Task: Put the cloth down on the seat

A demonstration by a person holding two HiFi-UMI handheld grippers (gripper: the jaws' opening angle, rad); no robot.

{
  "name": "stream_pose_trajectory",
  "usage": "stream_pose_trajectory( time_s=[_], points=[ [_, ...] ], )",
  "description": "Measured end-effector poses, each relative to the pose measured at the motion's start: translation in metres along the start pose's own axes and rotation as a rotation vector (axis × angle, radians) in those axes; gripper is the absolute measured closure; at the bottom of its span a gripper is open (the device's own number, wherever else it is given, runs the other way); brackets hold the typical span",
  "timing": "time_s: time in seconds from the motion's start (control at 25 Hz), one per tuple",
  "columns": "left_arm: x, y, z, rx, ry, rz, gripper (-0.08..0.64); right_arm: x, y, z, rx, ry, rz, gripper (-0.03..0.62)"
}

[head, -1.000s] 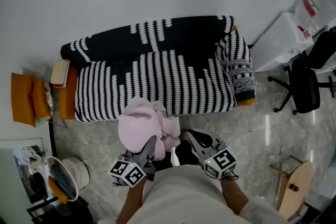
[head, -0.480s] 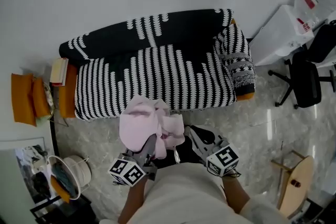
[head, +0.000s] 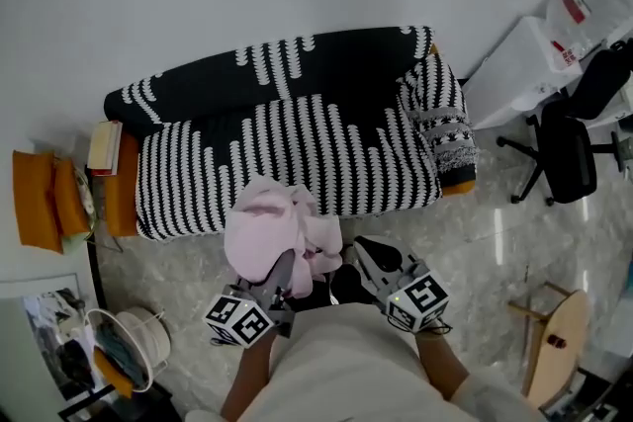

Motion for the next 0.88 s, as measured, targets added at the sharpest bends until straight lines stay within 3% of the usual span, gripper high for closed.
stream_pose_trajectory(
  time_s=[0.44,0.88],
  points=[
    [0.045,-0.022,-0.036,-0.092,-0.008,-0.013,0.43,0.035,-0.059,-0.015,-0.014,0.04,0.015,0.584],
    [0.086,-0.034,-0.091,-0.109,-0.02,-0.046,0.43,0.053,-0.113,-0.023,-0.08,0.027,0.035,0.584]
  ],
)
Point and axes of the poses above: the fingertips, and each gripper's own axes: y backward along the fingers, z to its right, x out of its top, the point moved 9 cm from there along y, backward along the fingers, and after that the axes turned 2 degrees about -x, right-handed, at the moved point
